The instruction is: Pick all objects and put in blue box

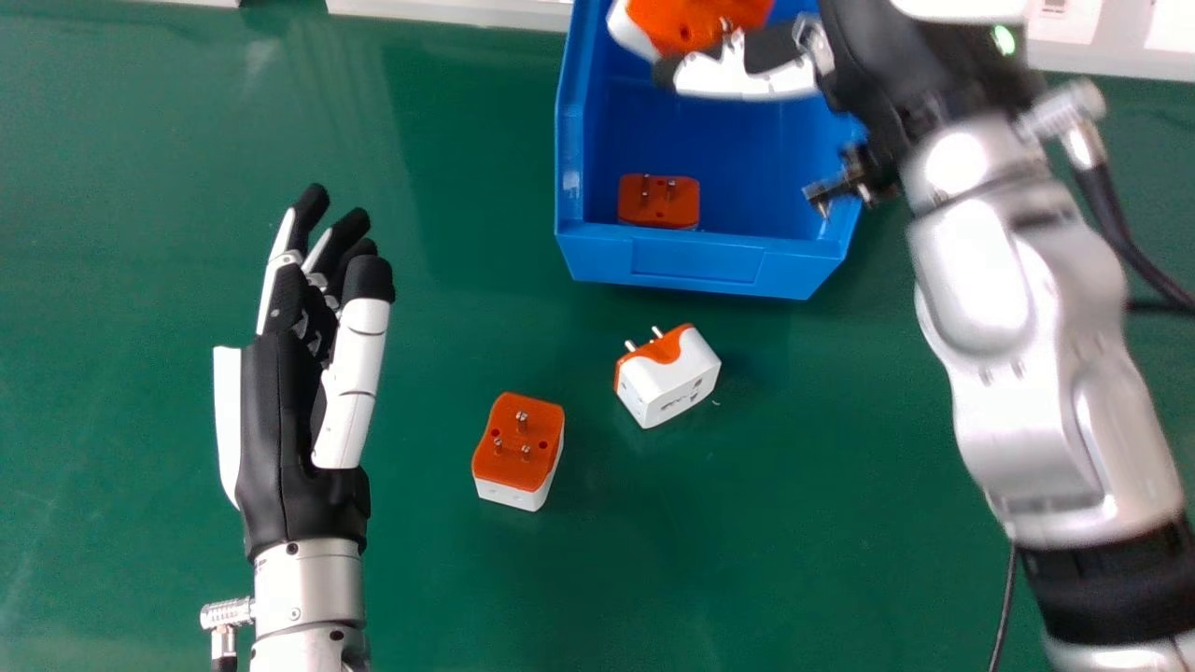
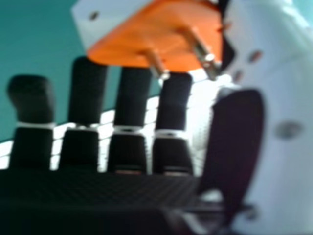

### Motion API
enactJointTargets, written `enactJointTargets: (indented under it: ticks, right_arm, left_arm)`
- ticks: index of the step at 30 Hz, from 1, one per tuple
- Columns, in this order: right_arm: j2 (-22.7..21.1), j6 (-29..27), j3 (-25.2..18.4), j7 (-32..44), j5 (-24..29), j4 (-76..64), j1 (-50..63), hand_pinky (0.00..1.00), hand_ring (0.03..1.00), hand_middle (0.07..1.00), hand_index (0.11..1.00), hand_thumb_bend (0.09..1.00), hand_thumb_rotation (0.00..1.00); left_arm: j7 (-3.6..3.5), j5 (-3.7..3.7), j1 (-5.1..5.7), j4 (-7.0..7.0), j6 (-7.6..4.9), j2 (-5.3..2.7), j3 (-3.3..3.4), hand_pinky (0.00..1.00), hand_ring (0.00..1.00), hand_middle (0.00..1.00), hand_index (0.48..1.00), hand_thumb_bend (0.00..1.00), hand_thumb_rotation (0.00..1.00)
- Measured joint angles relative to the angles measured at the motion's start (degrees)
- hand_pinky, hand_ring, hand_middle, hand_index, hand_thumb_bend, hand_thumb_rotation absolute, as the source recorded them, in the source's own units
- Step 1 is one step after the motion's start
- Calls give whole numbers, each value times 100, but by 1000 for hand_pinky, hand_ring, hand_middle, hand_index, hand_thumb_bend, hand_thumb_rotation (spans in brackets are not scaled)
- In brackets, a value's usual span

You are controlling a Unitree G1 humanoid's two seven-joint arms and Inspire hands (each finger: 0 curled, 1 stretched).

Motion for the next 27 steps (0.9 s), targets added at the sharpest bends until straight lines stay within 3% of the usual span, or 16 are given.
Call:
enactJointTargets:
  ticks: [7,12,17,21,27]
  right_arm:
    - [-47,-905,598,-1071,-10,3391,-1655,198,363,471,526,508,0]
    - [-55,-1092,1257,-1723,-393,5204,-2376,198,363,471,526,508,0]
    - [-79,-1082,1524,-1935,-381,6046,-2752,198,363,471,526,508,0]
    - [-164,-1073,1627,-1923,-370,6259,-2878,187,366,467,520,509,0]
    - [-220,-796,1761,-1683,-343,6454,-2994,187,366,467,520,509,0]
  left_arm:
    - [-2,2,-57,85,-52,18,2,803,868,874,911,748,779]
    - [-19,0,-48,85,-74,51,13,803,868,874,911,748,779]
    - [-13,9,-49,86,-116,54,13,803,868,874,911,748,779]
    - [-55,3,-56,128,-192,53,12,809,870,874,910,744,778]
    - [-68,3,-56,165,-196,52,14,809,870,874,910,744,778]
